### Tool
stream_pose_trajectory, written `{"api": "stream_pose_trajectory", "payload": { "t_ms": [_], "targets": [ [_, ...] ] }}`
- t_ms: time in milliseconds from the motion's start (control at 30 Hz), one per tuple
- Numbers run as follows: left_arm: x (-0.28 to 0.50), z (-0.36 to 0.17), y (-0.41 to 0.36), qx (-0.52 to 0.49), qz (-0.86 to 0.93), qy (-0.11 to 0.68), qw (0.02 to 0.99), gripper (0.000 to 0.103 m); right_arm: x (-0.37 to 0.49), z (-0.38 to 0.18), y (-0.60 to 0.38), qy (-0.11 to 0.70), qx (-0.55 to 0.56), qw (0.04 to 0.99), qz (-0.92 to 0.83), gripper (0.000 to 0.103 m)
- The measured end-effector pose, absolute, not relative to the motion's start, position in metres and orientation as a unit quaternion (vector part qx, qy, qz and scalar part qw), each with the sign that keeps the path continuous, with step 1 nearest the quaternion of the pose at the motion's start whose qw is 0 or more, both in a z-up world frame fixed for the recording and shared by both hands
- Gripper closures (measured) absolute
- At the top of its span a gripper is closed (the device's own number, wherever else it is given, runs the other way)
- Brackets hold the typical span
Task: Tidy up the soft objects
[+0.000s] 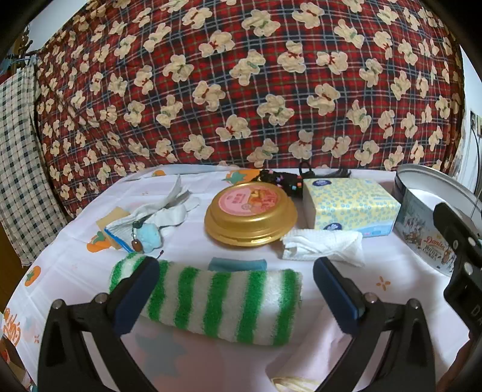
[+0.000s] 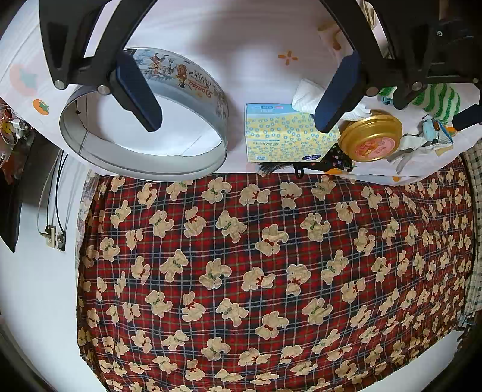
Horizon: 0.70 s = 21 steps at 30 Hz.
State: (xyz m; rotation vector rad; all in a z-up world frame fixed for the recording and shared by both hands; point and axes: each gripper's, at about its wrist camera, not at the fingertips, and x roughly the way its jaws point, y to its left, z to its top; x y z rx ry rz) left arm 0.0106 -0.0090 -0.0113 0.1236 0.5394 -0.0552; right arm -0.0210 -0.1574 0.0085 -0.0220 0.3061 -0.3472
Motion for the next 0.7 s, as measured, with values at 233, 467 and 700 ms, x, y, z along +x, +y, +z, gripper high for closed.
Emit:
{"api": "stream_pose_trajectory", "payload": {
  "t_ms": [233,467,700],
  "targets": [
    [0.0097,-0.0111,-0.0096,0.061,-0.024,0.263,0.962,0.000,-0.0202,0.0084,-0.1572,0.153,-0.011,0.973,-0.172,0.001],
    [0.0074,-0.0086,-0.0074,0.063,-0.016,0.258,0.964,0.000,-0.0201,0.0074,-0.1577,0.154,-0.012,0.973,-0.172,0.001],
    [0.0036,-0.0064,-0.0087,0.067,-0.010,0.251,0.966,0.000,-0.0193,0.0074,-0.1572,0.156,-0.012,0.972,-0.173,0.001]
  ]
}}
